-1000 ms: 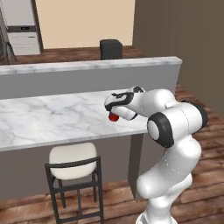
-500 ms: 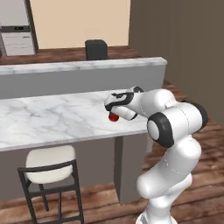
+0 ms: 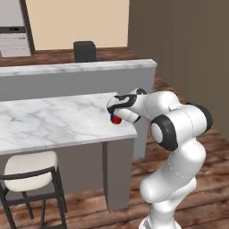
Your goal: Four empty soda cans are scattered around the kitchen. Gather all the cans and cluster them next to the stove for recycling.
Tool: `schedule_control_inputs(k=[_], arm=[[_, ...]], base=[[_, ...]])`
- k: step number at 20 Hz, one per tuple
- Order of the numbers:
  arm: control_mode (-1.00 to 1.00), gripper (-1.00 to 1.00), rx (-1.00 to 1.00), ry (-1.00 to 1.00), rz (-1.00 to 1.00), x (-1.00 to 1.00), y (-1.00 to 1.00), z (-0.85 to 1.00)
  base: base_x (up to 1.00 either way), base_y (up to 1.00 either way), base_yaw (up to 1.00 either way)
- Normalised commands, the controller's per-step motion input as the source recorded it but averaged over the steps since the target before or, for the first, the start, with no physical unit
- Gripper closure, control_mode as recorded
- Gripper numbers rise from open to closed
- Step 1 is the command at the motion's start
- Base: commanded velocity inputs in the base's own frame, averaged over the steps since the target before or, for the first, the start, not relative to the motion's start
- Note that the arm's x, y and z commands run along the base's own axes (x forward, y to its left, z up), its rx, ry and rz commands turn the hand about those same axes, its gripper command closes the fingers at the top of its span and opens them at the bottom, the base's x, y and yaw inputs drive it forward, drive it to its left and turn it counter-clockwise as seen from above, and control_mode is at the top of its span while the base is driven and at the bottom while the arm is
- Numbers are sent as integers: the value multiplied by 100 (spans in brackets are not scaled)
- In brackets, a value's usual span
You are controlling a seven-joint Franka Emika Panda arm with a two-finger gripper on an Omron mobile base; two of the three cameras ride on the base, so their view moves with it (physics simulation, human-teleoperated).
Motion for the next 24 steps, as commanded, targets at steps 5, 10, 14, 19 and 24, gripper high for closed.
schedule_control_inputs(k=[5, 10, 14, 19, 24], arm=[[100, 100, 0, 0, 0, 0, 0, 0], [100, 100, 0, 0, 0, 0, 0, 0], [100, 100, 0, 0, 0, 0, 0, 0], [100, 100, 0, 0, 0, 0, 0, 0], [100, 100, 0, 0, 0, 0, 0, 0]], base=[[0, -52, 0], [0, -54, 0], [0, -56, 0], [0, -57, 0], [0, -56, 0]])
